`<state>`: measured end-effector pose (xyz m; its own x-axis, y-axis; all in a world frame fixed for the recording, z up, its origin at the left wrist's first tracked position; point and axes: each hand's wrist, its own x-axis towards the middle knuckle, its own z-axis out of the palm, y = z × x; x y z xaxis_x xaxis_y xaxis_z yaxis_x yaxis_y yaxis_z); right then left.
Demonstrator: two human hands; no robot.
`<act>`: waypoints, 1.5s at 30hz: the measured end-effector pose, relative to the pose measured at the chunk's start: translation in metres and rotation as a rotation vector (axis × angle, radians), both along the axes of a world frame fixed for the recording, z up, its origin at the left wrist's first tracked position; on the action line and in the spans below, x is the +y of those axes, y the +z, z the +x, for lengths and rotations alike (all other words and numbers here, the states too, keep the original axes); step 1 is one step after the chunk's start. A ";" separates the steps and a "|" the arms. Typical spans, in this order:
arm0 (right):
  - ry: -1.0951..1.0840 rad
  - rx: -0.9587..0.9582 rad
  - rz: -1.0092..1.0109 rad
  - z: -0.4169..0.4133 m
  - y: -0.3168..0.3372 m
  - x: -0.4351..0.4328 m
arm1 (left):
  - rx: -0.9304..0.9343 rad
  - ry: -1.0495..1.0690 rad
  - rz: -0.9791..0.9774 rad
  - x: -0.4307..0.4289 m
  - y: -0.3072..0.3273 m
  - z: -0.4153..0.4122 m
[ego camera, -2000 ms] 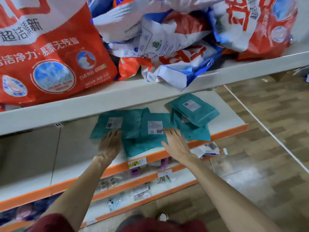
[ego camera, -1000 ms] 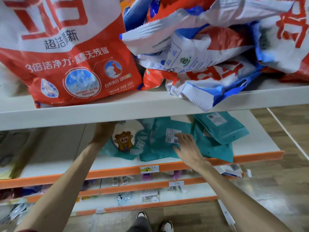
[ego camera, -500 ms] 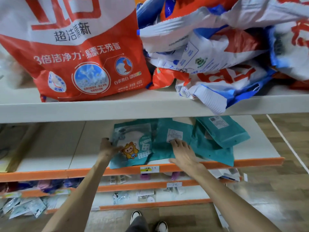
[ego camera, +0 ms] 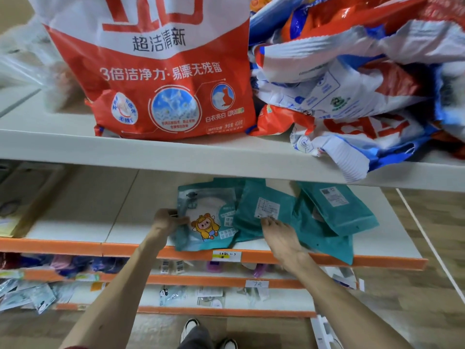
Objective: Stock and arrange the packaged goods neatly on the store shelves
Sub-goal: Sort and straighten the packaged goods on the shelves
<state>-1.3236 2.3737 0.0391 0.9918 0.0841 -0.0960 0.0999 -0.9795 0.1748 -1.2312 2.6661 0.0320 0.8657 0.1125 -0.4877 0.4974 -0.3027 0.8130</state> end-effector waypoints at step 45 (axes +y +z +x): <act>-0.637 0.173 0.848 0.091 -0.016 -0.068 | 0.057 0.043 -0.091 -0.003 -0.015 0.003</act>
<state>-1.2330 2.3059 0.0233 0.8551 -0.3386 -0.3927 -0.5138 -0.6550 -0.5541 -1.2285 2.6633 0.0174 0.8318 0.1019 -0.5457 0.5543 -0.2066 0.8063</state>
